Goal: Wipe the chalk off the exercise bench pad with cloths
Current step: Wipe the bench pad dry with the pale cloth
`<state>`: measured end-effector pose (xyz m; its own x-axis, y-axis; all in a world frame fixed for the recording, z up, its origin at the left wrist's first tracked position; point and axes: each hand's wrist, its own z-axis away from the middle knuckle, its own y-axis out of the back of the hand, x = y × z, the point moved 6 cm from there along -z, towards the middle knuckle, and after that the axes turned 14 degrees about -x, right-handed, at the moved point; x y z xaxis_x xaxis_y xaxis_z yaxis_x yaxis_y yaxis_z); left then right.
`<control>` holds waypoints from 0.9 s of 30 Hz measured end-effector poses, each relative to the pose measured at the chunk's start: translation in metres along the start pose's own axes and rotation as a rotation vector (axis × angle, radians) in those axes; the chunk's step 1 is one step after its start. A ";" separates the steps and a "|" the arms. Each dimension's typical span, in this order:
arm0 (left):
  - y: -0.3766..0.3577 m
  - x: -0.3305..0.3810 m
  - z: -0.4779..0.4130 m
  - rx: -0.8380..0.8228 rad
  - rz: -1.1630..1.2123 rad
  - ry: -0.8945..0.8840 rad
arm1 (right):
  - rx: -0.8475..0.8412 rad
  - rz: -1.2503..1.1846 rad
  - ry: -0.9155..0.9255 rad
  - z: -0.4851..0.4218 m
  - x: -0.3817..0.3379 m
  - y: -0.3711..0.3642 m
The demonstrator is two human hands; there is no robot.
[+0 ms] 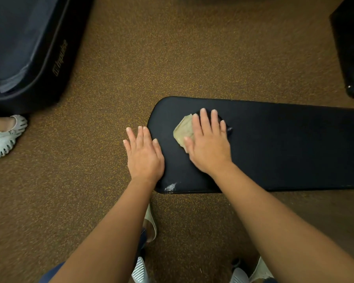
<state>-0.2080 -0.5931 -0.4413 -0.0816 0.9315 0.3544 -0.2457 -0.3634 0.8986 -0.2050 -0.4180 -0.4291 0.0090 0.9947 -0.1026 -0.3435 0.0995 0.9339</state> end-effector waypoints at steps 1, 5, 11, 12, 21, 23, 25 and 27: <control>0.000 0.000 0.000 -0.006 0.013 -0.001 | -0.005 0.006 -0.004 0.004 0.010 -0.001; 0.000 0.004 0.001 -0.042 0.121 -0.036 | -0.025 -0.079 -0.237 -0.019 0.041 0.007; -0.001 0.010 0.004 -0.054 0.107 -0.103 | -0.038 -0.030 -0.057 -0.003 0.010 0.001; -0.002 0.010 0.004 -0.059 0.107 -0.100 | -0.045 -0.019 -0.059 0.000 0.020 0.000; -0.004 0.011 0.003 -0.063 0.132 -0.096 | -0.042 -0.034 -0.027 -0.030 0.004 0.010; -0.003 0.010 0.003 -0.067 0.134 -0.101 | -0.035 -0.004 0.005 -0.012 0.020 0.005; -0.003 0.011 0.003 -0.063 0.138 -0.110 | -0.010 -0.041 -0.118 -0.011 0.048 0.007; -0.003 0.011 0.003 -0.066 0.140 -0.109 | -0.026 -0.099 -0.262 -0.026 0.061 0.013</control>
<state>-0.2048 -0.5818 -0.4388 -0.0153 0.8637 0.5039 -0.3029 -0.4842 0.8208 -0.2331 -0.3567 -0.4322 0.2852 0.9534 -0.0981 -0.3523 0.1995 0.9144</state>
